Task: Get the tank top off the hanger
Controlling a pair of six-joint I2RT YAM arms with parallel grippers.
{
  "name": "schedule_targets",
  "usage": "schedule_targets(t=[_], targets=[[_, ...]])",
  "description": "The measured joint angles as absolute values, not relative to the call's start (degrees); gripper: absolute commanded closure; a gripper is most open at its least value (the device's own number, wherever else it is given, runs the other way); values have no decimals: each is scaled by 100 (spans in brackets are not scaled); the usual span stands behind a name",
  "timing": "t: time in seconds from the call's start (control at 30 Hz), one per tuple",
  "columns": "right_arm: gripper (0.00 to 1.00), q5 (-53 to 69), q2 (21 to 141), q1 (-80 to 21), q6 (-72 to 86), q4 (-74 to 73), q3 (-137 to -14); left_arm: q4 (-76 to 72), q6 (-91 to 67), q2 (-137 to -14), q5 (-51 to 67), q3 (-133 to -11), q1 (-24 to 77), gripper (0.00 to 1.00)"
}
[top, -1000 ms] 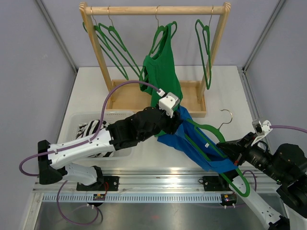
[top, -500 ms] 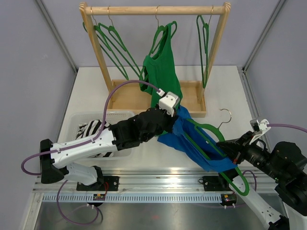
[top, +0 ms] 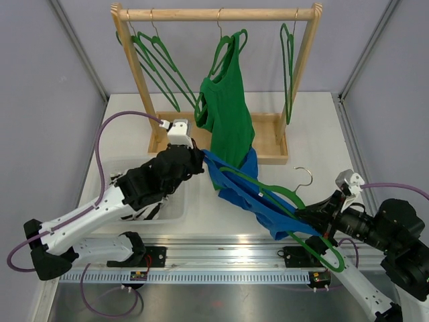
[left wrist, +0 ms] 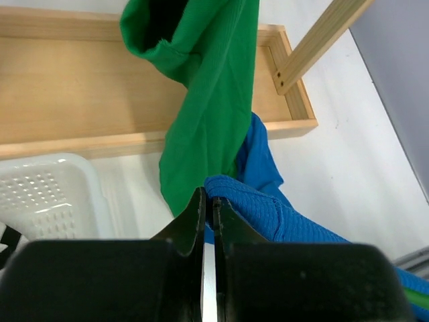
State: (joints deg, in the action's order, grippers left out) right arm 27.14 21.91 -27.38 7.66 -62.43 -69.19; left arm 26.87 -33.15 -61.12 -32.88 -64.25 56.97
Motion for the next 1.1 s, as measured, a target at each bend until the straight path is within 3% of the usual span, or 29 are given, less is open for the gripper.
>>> schedule_targets(t=[0.13, 0.3, 0.53, 0.63, 0.9, 1.1], targets=[[100, 2639, 1778, -2738, 707, -5881, -6768, 2486, -3347, -5721, -2672, -5889, 5671, 100], [100, 2493, 1173, -2738, 760, -4729, -6066, 1505, -3133, -4901, -980, -4689, 5708, 100], [100, 2075, 884, -2738, 1439, -1861, -4491, 473, -2322, -5349, 399, -4362, 7535, 100], [100, 1839, 965, -2738, 1732, -346, -3883, 213, -2126, -5487, 808, -4189, 7839, 100], [100, 1125, 1144, -2740, 1520, 2353, -3494, 54, -2021, -5937, 788, -3933, 7835, 100], [100, 882, 1160, -2744, 642, 1990, -3948, 200, -2056, -6923, 143, -3940, 7835, 100]])
